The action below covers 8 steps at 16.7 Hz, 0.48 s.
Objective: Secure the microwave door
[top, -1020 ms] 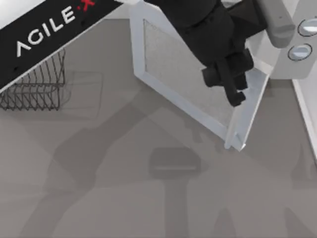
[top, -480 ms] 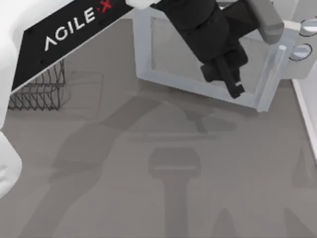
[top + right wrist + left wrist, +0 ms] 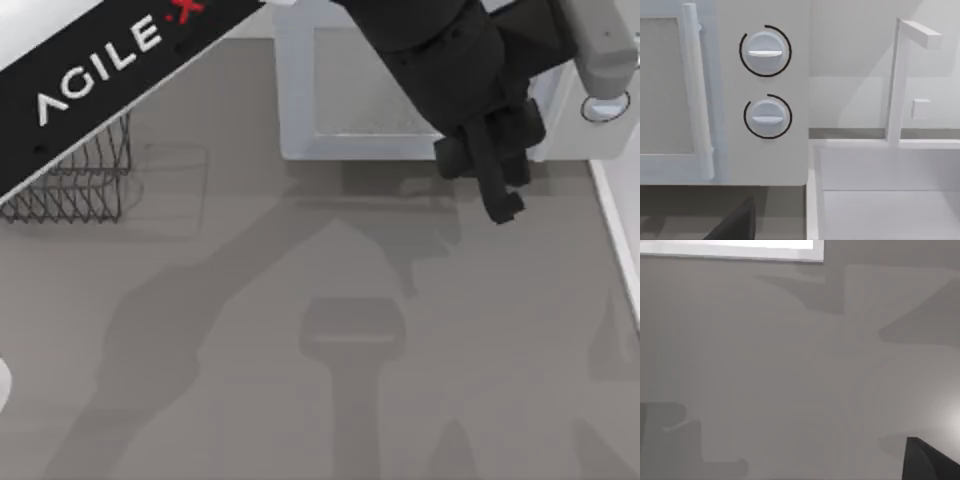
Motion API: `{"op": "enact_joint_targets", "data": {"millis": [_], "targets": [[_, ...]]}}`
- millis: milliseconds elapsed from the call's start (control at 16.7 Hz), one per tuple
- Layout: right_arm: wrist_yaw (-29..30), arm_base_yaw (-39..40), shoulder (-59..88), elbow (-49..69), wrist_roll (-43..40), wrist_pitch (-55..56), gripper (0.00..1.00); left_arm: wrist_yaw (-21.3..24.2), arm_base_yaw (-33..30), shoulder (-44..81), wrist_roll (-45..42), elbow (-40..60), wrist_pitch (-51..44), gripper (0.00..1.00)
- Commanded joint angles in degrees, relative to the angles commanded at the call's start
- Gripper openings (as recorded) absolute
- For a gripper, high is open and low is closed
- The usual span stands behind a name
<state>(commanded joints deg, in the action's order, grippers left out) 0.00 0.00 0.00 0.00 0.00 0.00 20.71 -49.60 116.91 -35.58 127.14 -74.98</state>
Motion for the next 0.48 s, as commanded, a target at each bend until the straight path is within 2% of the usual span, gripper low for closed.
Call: {"op": "enact_joint_targets", "data": {"millis": [480], "targets": [[0.0,0.0,0.0,0.0,0.0,0.0,1.0,-3.28,3.45,8.34,4.18,2.88,5.51,0.0]]}}
